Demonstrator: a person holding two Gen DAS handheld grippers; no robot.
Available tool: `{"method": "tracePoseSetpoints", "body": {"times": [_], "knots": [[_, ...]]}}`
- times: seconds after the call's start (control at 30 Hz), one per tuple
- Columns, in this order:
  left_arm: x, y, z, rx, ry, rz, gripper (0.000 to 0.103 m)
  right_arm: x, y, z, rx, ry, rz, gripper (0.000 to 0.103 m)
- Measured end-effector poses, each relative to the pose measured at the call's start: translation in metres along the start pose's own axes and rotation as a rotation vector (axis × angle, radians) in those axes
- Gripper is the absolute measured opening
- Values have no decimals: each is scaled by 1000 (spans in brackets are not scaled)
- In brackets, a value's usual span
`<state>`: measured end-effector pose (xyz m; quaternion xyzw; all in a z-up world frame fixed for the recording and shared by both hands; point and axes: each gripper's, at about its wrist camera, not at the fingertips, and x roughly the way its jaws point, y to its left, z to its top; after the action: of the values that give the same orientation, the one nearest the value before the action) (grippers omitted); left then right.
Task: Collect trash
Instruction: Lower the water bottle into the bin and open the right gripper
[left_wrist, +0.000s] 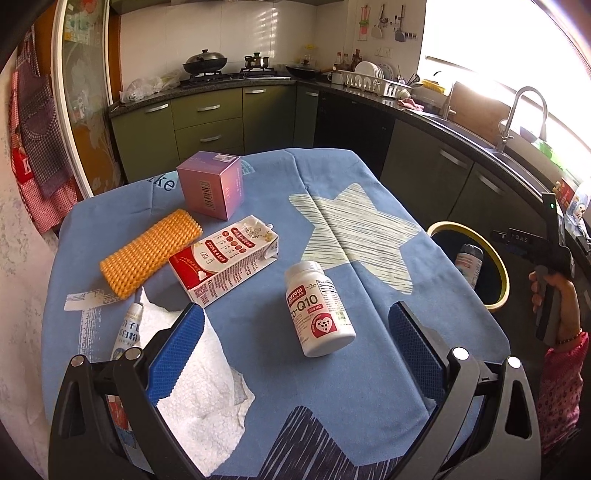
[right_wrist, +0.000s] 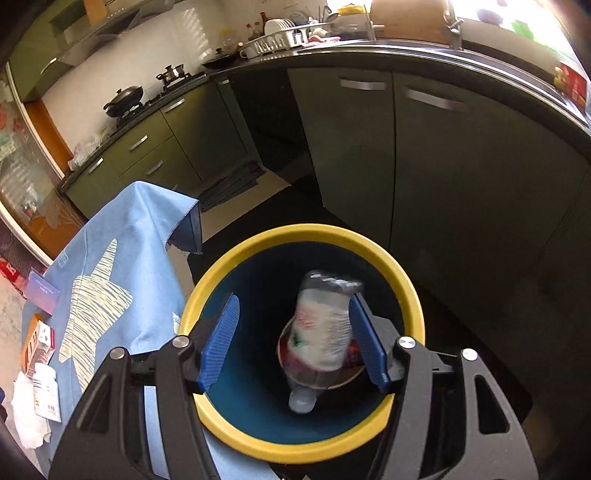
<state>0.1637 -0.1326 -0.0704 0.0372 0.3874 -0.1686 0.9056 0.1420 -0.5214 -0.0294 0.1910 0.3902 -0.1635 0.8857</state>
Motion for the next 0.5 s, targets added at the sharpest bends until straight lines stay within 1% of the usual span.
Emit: {"method": "tracePoseSetpoints", "body": {"times": [0.03,0.1,0.27,0.33,0.5], "knots": [[2,-1,0,2,4,-1,98,-3,-2,-3,2,-5,0,63],[7,-4,1,8,15,-1,98,-12,0,-12,5,-15,0,64],[21,-14,3,30,48,5,98,-26,-1,-28,8,-19,40,65],[28,-15,5,24,63,5,98,-33,-2,-32,7,-21,54,65],[55,-20,7,-20,115,-28,98,-43,4,-40,-8,-30,92,67]]}}
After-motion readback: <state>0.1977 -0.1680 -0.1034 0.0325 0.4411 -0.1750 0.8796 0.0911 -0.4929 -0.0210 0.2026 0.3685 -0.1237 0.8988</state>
